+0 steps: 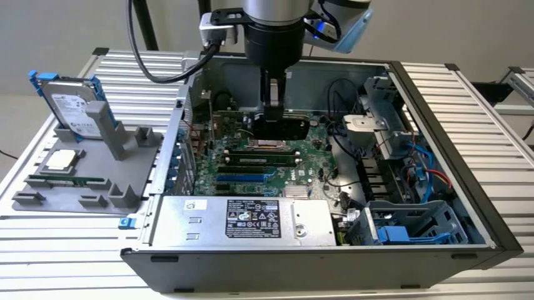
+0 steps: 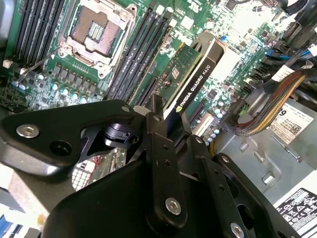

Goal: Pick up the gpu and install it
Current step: 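Insert the gpu into the slot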

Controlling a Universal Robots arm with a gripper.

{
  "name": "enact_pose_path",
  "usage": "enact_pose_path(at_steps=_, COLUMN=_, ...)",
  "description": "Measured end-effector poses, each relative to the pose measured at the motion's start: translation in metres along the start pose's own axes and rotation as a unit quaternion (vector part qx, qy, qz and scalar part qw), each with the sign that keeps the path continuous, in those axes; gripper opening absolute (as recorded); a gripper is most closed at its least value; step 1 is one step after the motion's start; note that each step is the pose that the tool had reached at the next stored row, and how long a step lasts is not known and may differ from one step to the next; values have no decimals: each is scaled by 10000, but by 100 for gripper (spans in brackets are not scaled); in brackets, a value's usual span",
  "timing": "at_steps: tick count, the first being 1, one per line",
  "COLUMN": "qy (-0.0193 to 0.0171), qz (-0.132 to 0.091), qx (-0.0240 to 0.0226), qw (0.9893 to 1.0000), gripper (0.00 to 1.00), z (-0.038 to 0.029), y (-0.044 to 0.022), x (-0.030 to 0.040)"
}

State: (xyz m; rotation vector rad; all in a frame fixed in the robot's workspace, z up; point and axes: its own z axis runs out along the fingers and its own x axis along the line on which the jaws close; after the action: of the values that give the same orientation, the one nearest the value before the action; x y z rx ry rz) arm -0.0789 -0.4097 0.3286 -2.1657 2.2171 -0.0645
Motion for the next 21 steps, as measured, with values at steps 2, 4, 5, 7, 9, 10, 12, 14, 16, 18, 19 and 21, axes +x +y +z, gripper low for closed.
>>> enact_pose_path(at_steps=2, qy=3, qz=0, qx=0, qw=10000, gripper=0, z=9, y=1, x=0)
enact_pose_path(at_steps=4, qy=6, qz=0, qx=1, qw=10000, gripper=0, z=19, y=1, x=0)
enact_pose_path(at_steps=5, qy=8, qz=0, qx=0, qw=10000, gripper=0, z=24, y=2, x=0)
enact_pose_path(at_steps=7, qy=11, qz=0, qx=0, qw=10000, gripper=0, z=33, y=2, x=0)
enact_pose_path(at_steps=9, qy=16, qz=0, qx=0, qw=10000, gripper=0, z=42, y=3, x=0)
enact_pose_path(at_steps=10, qy=19, qz=0, qx=0, qw=10000, gripper=0, z=46, y=3, x=0)
enact_pose_path(at_steps=12, qy=23, qz=-1, qx=1, qw=10000, gripper=0, z=55, y=4, x=0)
enact_pose_path(at_steps=14, qy=27, qz=-1, qx=1, qw=10000, gripper=0, z=64, y=4, x=0)
enact_pose_path(at_steps=16, qy=32, qz=-1, qx=1, qw=10000, gripper=0, z=74, y=5, x=0)
enact_pose_path(at_steps=18, qy=37, qz=-2, qx=1, qw=10000, gripper=0, z=82, y=5, x=0)
enact_pose_path(at_steps=19, qy=39, qz=-2, qx=1, qw=10000, gripper=0, z=86, y=5, x=0)
enact_pose_path(at_steps=21, qy=43, qz=-2, qx=1, qw=10000, gripper=0, z=94, y=6, x=0)
